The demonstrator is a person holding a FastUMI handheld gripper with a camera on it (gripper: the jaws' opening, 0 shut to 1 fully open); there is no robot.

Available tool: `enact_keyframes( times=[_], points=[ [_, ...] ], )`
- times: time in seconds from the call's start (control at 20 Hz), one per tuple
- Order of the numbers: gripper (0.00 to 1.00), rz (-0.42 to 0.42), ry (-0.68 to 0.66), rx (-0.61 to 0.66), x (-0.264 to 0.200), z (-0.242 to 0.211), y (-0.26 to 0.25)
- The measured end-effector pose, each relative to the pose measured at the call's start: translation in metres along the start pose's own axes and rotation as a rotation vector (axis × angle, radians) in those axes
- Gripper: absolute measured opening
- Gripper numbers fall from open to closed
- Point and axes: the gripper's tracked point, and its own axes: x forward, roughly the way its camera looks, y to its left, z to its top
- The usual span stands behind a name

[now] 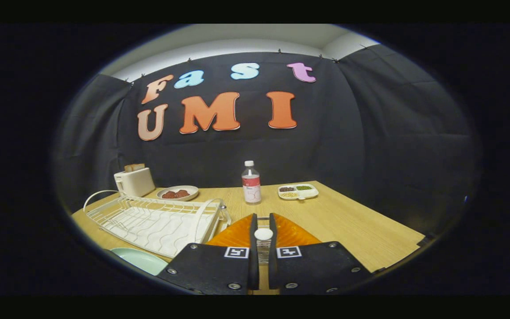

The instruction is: Take the plate from the dish rack, then take the spoon from the basket and place it into the plate.

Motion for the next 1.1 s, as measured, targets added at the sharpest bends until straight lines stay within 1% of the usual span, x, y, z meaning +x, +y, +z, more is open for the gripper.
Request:
enact_keyframes(
  times=[0.25, 0.45, 0.55, 0.8, 1.1],
  points=[
    [0.08, -0.024, -0.077, -0.028, -0.034, 0.051, -0.003],
    [0.08, -0.016, -0.122, -0.054, -0.072, 0.079, 0.009],
    [0.08, 0.003, -0.139, -0.056, -0.092, 0.087, 0.022],
    [0.08, 0.069, -0.144, -0.056, -0.132, 0.083, 0.06],
    [0.08, 0.206, -0.128, -0.033, -0.165, 0.056, 0.122]
  ],
)
